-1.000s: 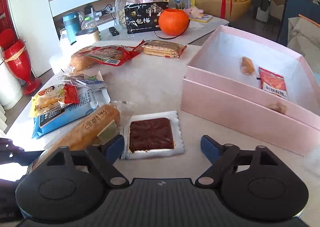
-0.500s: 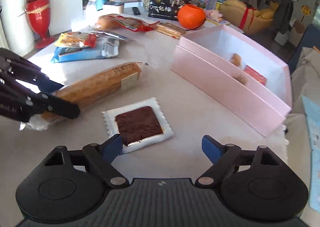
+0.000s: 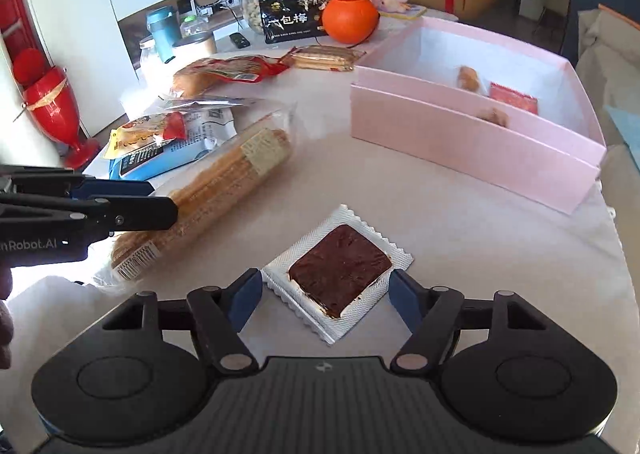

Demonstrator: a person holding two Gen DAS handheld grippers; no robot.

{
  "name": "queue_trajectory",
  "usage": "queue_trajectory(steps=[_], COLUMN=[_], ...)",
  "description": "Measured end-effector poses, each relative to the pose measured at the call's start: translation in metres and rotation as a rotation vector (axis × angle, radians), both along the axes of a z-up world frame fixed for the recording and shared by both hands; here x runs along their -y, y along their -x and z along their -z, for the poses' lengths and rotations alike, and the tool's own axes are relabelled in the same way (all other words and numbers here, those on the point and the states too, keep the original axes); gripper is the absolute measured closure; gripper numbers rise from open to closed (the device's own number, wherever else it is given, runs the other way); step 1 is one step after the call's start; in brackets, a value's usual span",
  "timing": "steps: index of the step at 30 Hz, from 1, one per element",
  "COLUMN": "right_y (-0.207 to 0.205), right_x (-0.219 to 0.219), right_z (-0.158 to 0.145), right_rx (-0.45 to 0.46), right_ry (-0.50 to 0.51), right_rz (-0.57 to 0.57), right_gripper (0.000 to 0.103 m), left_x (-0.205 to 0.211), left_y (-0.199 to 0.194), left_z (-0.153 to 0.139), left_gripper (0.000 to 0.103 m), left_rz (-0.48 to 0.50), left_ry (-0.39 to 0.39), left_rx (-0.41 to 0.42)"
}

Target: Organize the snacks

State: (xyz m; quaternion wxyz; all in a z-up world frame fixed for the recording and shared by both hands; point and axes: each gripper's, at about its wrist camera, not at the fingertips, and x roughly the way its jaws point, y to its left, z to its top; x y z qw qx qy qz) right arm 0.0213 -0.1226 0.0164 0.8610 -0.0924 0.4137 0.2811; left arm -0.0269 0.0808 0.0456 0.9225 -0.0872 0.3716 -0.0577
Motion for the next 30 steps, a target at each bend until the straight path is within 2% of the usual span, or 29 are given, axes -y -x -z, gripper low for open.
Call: queue_trajectory(steps=[4,6,11,14,17,21,24,27,30], right_y=[0.005,0.003,-0.006,-0.007,-0.007,-0.006,-0.009,-0.012,-0.021], right_x=[-0.014,-0.005,0.037,0.055,0.058,0.046,0.039,0.029,0.012], right_z=[0.003,0.003,0.006,0.009,0.011,0.011,0.008,0.005,0.005], right_rx=[0.071,0.065,0.06,0.059,0.013,0.008,-0.004,0.0,0.019], right_ry=[0.048,0.044,0.038,0.018,0.0,0.047,0.017,-0.043,-0.039], right_rz=[-0.022,-0.017,0.098,0.142,0.139,0.173,0.145,0.156,0.153], right_gripper=[0.026,0.024,0.016,0.013,0.0,0.0,0.001,0.011,0.019], left_x=[0.003,0.007,0.026,0.034,0.032,0.023,0.014,0.012,0.012], left_y=[-0.005,-0.009,-0.019,-0.021,-0.021,-0.018,-0.016,-0.015,-0.016], left_z=[-0.002,0.0,0.01,0.014,0.016,0.015,0.015,0.014,0.015], left_gripper=[0.064,0.064,0.064,0.064,0.063,0.063,0.063,0.064,0.064], left_rz=[0.004,0.015,0.064,0.076,0.07,0.037,0.017,0.019,0.024], left_ry=[-0.01,-0.016,-0.03,-0.066,-0.078,-0.092,-0.088,-0.083,-0.075], left_rx=[0.003,-0.002,-0.019,-0.02,-0.021,-0.014,-0.021,-0.034,-0.046])
